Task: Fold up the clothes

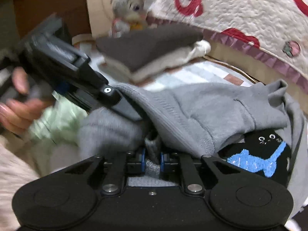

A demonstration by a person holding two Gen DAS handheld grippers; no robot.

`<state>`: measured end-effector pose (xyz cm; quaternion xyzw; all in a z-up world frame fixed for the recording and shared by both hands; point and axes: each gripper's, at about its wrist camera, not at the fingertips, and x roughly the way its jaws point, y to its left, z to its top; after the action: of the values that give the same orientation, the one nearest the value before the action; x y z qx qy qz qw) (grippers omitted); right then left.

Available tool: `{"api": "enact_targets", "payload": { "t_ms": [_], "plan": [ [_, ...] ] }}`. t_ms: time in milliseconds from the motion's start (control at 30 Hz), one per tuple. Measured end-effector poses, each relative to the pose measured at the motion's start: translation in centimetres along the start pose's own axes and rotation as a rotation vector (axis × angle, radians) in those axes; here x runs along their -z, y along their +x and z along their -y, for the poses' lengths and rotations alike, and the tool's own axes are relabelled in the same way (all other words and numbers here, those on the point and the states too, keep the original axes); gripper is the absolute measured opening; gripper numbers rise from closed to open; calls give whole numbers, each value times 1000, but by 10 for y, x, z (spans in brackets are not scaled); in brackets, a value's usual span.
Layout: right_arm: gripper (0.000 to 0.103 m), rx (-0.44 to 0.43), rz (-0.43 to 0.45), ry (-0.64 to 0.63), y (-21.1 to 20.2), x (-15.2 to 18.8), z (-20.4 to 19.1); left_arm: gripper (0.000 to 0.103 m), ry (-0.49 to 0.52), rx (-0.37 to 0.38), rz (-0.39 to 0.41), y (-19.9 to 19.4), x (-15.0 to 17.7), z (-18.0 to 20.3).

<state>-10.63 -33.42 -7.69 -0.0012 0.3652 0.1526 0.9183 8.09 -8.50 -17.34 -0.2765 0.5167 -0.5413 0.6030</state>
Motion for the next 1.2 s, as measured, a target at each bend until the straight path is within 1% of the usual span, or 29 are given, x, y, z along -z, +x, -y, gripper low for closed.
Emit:
{"api": "enact_targets", "payload": {
  "t_ms": [33, 100, 133, 167, 233, 267, 333, 433, 533, 600, 633, 667, 733, 800, 833, 867, 900, 933, 1000, 1033, 1100, 1133, 1200],
  "plan": [
    [16, -53, 13, 44, -7, 0, 4, 57, 1, -23, 26, -3, -3, -1],
    [16, -158, 40, 134, -20, 0, 13, 60, 14, -23, 17, -1, -4, 1],
    [16, -209, 54, 177, -26, 0, 17, 63, 31, -26, 8, 1, -3, 4],
    [16, -244, 68, 212, -29, 3, 18, 68, 57, -42, 8, 0, -2, 8],
    [16, -325, 97, 298, -34, 10, 23, 73, 117, -67, 5, -1, 0, 19],
    [16, -364, 113, 341, -37, 14, 25, 74, 140, -62, 4, -5, 2, 24],
    [16, -423, 173, 434, -43, 18, 30, 75, 170, -30, 13, -17, 4, 33],
    [16, -501, 279, 542, -57, 18, 35, 77, 184, -9, 63, -43, 6, 44],
    [14, -562, 360, 568, -73, 8, 36, 78, 196, -42, 108, -64, 10, 59],
    [8, -575, 385, 528, -81, -2, 35, 77, 183, -136, 156, -75, 12, 68],
    [8, -582, 398, 508, -85, -7, 34, 70, 176, -184, 180, -80, 13, 73],
    [8, -586, 409, 487, -89, -12, 33, 61, 199, -217, 212, -86, 16, 84],
    [8, -520, 373, 427, -79, -19, 34, 61, 278, -215, 263, -96, 23, 110],
    [8, -492, 355, 467, -68, -19, 43, 61, 352, -228, 284, -102, 28, 136],
    [8, -485, 352, 490, -64, -18, 47, 63, 391, -235, 289, -105, 31, 148],
    [8, -493, 366, 514, -63, -20, 50, 66, 438, -237, 279, -102, 33, 157],
    [8, -502, 382, 538, -62, -22, 53, 67, 485, -239, 268, -99, 34, 166],
    [8, -533, 411, 558, -65, -25, 55, 68, 532, -240, 256, -96, 36, 175],
    [8, -582, 447, 566, -71, -33, 56, 77, 621, -255, 226, -87, 40, 190],
    [8, -592, 458, 547, -74, -39, 55, 84, 662, -270, 208, -82, 43, 197],
    [8, -613, 481, 510, -81, -52, 53, 86, 742, -306, 174, -68, 48, 204],
    [8, -623, 492, 491, -85, -58, 53, 84, 769, -339, 171, -60, 49, 205],
    [8, -633, 508, 456, -90, -70, 53, 52, 811, -408, 179, -47, 50, 202]
  ]
}}
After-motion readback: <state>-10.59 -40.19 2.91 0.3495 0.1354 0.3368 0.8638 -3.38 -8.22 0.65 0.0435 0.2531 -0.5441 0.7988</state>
